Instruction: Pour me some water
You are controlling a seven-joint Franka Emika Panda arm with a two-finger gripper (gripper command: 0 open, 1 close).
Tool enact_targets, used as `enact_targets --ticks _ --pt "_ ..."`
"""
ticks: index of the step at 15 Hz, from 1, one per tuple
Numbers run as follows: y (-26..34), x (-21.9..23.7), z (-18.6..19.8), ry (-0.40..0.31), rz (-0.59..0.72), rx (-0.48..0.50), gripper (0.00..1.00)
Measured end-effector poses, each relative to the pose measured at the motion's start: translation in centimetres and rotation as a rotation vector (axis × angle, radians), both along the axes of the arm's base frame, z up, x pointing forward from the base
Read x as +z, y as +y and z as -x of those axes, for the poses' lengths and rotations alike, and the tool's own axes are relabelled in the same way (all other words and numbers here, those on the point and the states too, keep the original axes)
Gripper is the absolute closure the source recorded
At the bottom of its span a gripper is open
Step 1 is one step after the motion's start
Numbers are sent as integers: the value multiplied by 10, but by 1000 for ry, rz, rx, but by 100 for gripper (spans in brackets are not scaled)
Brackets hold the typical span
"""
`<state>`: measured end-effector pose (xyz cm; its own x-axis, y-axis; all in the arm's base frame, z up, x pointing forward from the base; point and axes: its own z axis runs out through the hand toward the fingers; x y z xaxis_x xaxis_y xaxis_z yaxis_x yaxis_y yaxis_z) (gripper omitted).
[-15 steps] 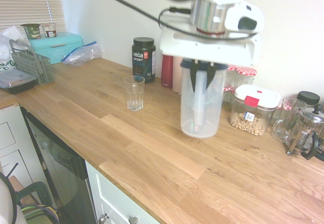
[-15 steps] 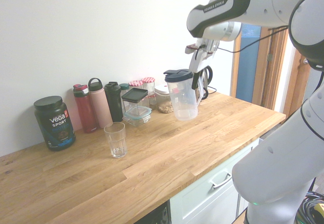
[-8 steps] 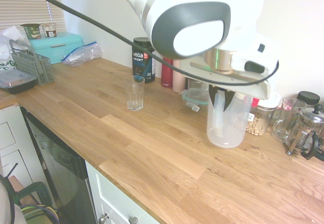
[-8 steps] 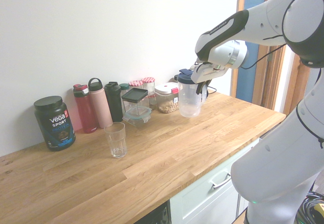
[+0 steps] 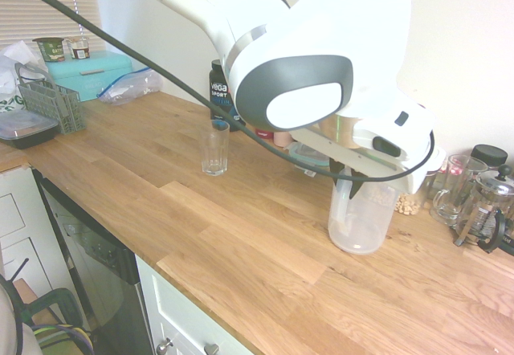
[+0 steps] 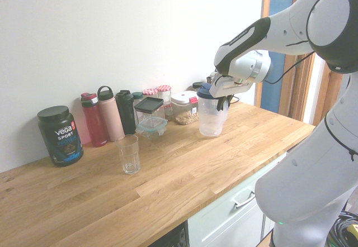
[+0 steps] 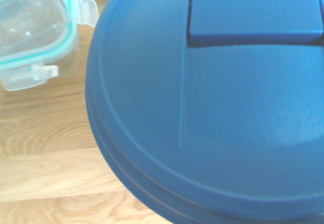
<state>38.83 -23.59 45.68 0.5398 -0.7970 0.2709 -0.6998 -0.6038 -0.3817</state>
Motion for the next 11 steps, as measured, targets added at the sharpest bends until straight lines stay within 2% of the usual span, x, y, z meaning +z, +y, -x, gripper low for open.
enact_targets --ticks 6,11 --pt "-1 -2 -9 1 8 -7 0" --pt "10 28 -10 0 8 21 0"
